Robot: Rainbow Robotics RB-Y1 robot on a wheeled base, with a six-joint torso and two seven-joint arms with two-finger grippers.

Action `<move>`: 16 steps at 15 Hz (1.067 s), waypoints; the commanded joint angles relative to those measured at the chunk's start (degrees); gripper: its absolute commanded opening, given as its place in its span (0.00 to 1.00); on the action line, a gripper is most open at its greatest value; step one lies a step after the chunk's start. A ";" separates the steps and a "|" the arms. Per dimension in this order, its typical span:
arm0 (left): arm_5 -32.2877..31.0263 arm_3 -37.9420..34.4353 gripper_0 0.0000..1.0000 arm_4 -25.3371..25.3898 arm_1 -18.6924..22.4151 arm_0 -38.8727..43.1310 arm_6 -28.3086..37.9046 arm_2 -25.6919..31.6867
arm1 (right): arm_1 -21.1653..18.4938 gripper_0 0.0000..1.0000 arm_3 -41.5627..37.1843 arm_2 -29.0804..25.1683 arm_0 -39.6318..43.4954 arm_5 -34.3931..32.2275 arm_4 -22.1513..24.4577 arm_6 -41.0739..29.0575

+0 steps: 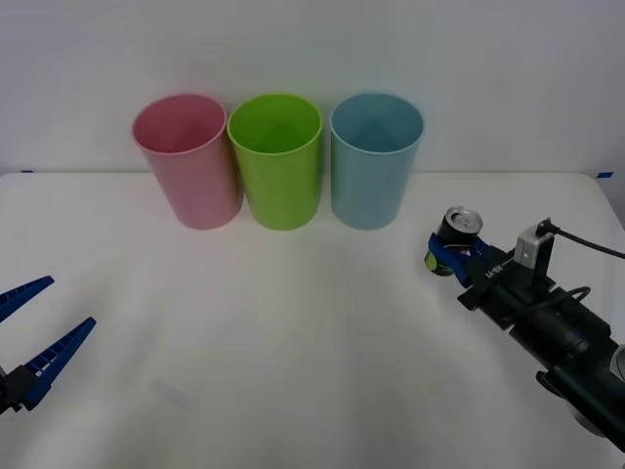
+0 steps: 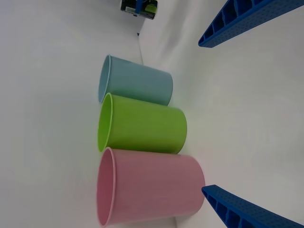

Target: Grasp the object on the table and drop it into the matching bin: aluminum can to the light blue bin, PET bottle to the pink bin.

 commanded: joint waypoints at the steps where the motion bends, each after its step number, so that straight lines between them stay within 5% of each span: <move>1: 0.00 0.00 1.00 0.00 0.00 0.00 0.00 0.00 | -2.43 0.00 -5.63 0.52 0.88 0.01 -0.01 -5.93; 9: 0.00 0.00 1.00 0.00 0.00 0.00 0.00 0.00 | -8.67 0.00 -14.68 0.43 -3.61 2.91 1.84 -23.33; 16: 0.00 0.00 1.00 0.00 0.00 0.00 0.00 0.00 | -5.24 0.00 -13.45 0.69 -14.15 6.96 14.58 -32.73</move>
